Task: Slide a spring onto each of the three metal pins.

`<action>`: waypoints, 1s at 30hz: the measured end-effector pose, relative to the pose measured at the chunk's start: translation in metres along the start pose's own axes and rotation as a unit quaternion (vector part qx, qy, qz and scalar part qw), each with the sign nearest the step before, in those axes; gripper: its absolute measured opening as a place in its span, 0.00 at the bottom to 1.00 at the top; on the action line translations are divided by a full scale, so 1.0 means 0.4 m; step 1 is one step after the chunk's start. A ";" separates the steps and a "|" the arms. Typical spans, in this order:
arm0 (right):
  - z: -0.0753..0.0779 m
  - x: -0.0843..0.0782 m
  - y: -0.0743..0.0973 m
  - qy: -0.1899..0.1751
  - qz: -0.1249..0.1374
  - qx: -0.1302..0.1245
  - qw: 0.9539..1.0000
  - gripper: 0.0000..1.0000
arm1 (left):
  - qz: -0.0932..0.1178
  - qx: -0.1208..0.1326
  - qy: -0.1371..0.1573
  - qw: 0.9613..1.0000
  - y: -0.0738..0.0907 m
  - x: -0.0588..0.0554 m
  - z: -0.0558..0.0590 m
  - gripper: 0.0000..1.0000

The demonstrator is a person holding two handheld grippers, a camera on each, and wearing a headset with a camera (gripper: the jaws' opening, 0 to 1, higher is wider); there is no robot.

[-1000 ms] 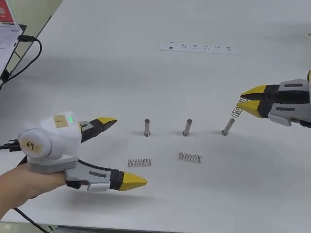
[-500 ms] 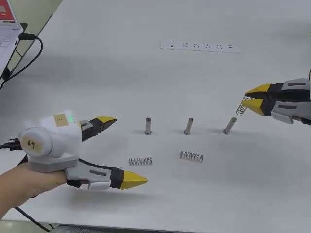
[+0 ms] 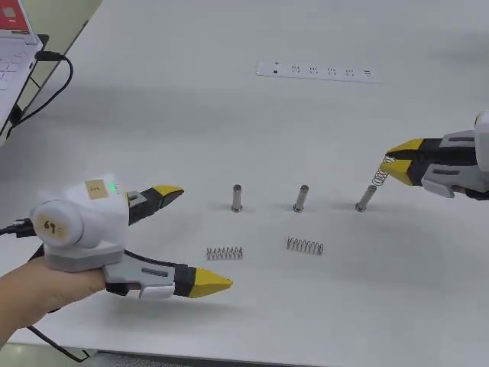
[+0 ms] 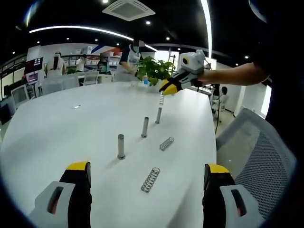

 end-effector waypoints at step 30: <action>-0.014 -0.030 -0.024 -0.007 -0.017 0.009 1.000 0.07 | -0.001 0.003 0.004 1.000 0.000 0.002 -0.012 0.95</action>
Point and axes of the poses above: the centre of the closed fingertips' face, and the gripper's own axes: y roughly backward along the fingers, z roughly to its right, x roughly out of its top, the point moved 3 cm from there along y, roughly backward along the fingers, and after that the axes turned 1 degree about x, right-handed, at the moved point
